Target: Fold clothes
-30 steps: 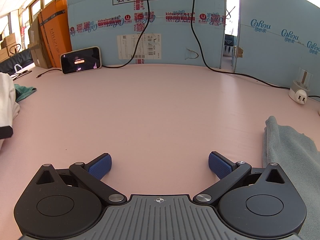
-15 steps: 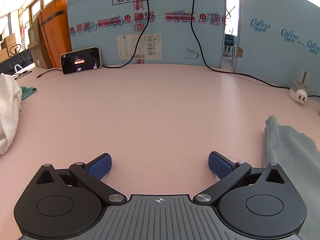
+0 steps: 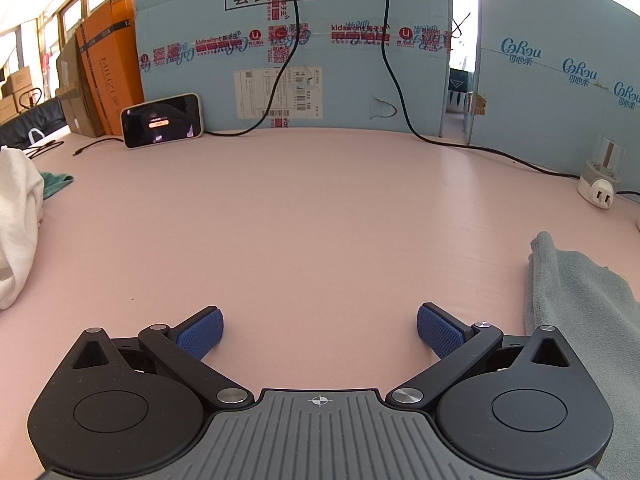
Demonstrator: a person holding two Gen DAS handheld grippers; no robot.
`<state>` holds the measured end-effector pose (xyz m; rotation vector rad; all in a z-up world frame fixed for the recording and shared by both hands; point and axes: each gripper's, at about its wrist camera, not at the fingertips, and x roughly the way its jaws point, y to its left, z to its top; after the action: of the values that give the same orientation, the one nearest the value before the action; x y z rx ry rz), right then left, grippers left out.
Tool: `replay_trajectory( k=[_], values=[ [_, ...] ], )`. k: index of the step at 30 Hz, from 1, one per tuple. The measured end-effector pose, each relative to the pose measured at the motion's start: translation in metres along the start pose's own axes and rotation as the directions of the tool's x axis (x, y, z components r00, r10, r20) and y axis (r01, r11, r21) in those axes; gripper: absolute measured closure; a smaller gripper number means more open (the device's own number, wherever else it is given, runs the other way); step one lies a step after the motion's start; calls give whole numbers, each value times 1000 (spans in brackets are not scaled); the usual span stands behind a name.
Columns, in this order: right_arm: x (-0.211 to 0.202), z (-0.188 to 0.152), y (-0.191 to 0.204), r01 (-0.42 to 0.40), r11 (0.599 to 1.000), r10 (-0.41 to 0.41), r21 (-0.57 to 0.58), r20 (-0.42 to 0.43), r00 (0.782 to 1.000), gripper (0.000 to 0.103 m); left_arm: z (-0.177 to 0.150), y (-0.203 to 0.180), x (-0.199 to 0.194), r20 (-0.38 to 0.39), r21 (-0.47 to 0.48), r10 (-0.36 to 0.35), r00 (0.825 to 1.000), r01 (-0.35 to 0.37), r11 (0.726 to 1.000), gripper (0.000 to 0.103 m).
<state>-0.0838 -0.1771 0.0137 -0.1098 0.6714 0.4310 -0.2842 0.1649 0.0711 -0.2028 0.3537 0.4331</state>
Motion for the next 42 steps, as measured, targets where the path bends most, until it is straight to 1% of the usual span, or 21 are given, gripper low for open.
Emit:
replay_trajectory(
  k=[4,7,9,10,12,14,16,18,19,23,26,27,28,31,32,33,34,37,39,40,42],
  values=[
    [0,0,0,0,1000,0,0,0,1000,0,-3,8,8,-16,-10,41,999,-41,999,1],
    [0,0,0,0,1000,0,0,0,1000,0,-13,4,28,-61,-36,26,998,-28,999,10],
    [0,0,0,0,1000,0,0,0,1000,0,-17,2,31,-55,-58,17,998,-20,998,35],
    [0,0,0,-1,1000,1,1,0,1000,0,-18,1,31,-47,-67,11,999,-14,998,42],
    [0,0,0,-1,1000,1,1,0,1000,0,-16,-3,27,-5,-64,-44,999,44,997,63],
    [0,1,1,-1,1000,1,1,0,1000,0,-14,-12,21,35,-50,-130,991,132,990,70],
    [0,1,1,-1,1000,1,1,0,1000,0,-13,-27,19,43,-36,-220,975,221,975,74],
    [0,1,1,-1,1000,1,1,0,1000,0,-14,-45,20,35,-25,-316,948,317,948,75],
    [0,1,1,-1,1000,1,1,0,1000,0,-16,-56,23,15,-25,-374,927,374,927,75],
    [0,1,1,-1,1000,1,2,1,1000,0,-33,-116,32,-84,29,-560,824,564,825,75],
    [0,1,1,-2,1000,2,3,1,1000,0,-51,-161,35,-175,81,-651,739,669,739,74],
    [0,1,1,-3,1000,3,4,1,1000,0,-57,-173,34,-196,91,-668,718,691,717,79],
    [0,1,1,-4,1000,4,5,1,1000,0,-61,-182,33,-207,117,-662,721,690,714,79],
    [-1,1,-2,-12,1000,12,22,6,1000,0,-65,-187,32,-209,153,-628,749,660,736,63],
    [-2,1,-3,-17,999,17,30,9,1000,0,-64,-180,31,-196,143,-618,761,646,750,50],
    [-2,1,-4,-20,999,20,36,10,1000,0,-62,-172,29,-182,136,-604,776,628,766,36],
    [-2,2,-5,-19,999,19,37,11,1000,0,-60,-165,28,-168,128,-589,790,610,782,30],
    [-3,1,-5,-17,999,16,40,13,1000,0,-49,-136,19,-130,139,-513,848,528,838,25],
    [-4,1,-7,-12,998,11,53,20,1000,0,-41,-116,8,-89,139,-471,878,479,867,18],
    [-5,1,-9,-9,998,7,64,25,1000,0,-37,-106,2,-67,137,-451,890,456,879,14],
    [-9,1,-13,-2,996,-3,90,46,999,0,-30,-86,-13,1,149,-376,927,372,916,0]
  ],
)
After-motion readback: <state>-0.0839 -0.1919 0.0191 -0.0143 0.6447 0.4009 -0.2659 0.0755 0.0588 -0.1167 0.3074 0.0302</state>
